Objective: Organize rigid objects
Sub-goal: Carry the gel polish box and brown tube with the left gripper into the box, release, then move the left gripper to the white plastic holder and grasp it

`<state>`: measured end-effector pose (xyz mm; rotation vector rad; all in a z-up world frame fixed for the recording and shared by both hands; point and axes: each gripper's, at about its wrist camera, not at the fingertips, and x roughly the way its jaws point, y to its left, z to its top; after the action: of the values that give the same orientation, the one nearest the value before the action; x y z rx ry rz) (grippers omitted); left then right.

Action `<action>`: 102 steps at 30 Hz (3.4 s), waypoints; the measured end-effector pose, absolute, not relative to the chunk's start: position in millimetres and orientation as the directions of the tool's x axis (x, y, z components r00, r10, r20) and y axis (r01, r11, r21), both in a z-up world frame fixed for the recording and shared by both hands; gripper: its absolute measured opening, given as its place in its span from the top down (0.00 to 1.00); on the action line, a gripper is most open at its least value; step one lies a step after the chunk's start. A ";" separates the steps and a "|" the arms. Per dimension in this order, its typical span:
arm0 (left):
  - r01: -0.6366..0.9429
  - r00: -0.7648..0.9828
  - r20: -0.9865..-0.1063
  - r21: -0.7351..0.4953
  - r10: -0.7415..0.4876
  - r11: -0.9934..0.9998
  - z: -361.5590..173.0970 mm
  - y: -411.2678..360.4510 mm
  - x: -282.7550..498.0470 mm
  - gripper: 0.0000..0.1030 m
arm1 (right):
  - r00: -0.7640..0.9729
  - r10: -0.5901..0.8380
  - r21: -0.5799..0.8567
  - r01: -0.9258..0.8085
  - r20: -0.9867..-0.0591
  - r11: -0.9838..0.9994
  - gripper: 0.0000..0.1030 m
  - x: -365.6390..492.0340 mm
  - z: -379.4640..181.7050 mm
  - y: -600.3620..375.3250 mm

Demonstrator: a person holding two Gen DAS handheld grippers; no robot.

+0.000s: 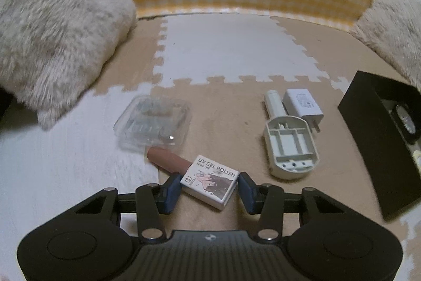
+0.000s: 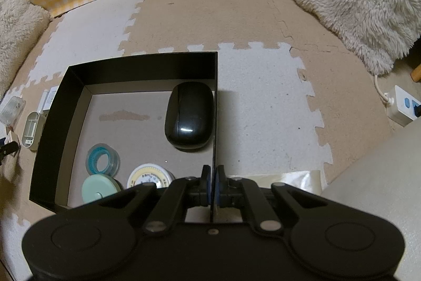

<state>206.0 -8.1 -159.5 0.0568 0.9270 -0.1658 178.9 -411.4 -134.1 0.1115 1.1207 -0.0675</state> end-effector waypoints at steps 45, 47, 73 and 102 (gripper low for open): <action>0.782 0.400 -0.773 0.007 -0.492 0.623 -140.6 -275.0 219.4 0.53 | 0.434 0.000 0.054 0.111 -0.901 0.992 0.96 177.9 -134.3 -410.5; 0.781 0.398 -0.777 0.007 -0.489 0.624 -145.8 -280.3 222.9 0.53 | 0.433 -0.002 0.050 0.110 -0.901 0.993 0.96 178.3 -134.2 -409.9; 0.765 0.384 -0.794 -0.011 -0.470 0.644 -132.7 -258.6 194.1 0.10 | 0.437 0.003 0.060 0.116 -0.900 0.991 0.96 176.9 -135.1 -412.3; 0.497 0.633 -0.675 -0.024 -0.380 0.868 -76.9 -141.1 171.8 0.00 | 0.436 0.000 0.055 0.114 -0.900 0.992 0.96 177.2 -134.8 -410.9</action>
<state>171.8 -141.1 -76.9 0.1706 0.7298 -0.5043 177.2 -410.9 -134.8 0.1126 1.1181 -0.0711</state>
